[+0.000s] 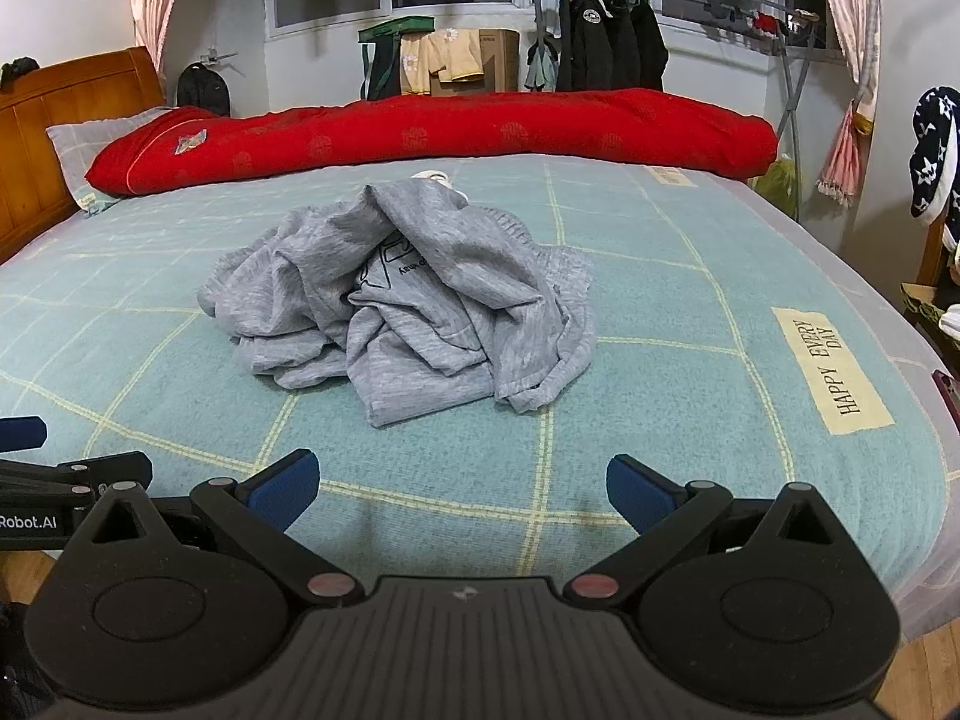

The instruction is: Fold clothes

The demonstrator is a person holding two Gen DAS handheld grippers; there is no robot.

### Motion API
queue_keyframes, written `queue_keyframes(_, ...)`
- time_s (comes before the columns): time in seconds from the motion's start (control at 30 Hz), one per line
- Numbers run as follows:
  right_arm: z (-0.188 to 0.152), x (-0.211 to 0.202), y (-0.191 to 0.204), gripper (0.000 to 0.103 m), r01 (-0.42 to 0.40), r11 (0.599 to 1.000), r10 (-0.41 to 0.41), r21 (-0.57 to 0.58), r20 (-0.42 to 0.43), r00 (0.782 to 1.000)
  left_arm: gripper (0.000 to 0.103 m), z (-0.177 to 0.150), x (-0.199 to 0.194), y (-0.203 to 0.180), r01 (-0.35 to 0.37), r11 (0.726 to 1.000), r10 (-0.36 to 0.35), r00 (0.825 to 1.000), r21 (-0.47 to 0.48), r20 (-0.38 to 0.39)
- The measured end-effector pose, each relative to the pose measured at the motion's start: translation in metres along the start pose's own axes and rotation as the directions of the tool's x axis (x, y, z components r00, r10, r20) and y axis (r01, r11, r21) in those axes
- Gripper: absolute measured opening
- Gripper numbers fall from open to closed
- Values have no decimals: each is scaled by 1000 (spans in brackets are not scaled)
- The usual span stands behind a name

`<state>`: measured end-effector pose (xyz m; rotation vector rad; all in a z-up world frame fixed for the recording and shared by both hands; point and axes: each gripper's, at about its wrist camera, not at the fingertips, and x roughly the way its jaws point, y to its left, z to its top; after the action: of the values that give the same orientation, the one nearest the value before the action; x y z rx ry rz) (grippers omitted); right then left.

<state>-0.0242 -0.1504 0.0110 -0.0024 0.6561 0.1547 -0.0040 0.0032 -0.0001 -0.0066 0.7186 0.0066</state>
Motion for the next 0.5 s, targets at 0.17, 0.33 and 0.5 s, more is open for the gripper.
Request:
queue_keyframes(0.17,0,-1,0,103,0,1000,0,-3,3,1000,102,-1,-1,1,-2,1000,2,1000,-7,4)
queue_keyframes(0.33,0,0,0,103,-1,1000,1,-4,1,1000,102,-1,0,2,-3,1000,3,1000,-9,2)
queue_keyframes(0.5,0,0,1,103,-4,1000,4,-10,2,1000,102,0,-1,3,-5,1000,5,1000,-12,6)
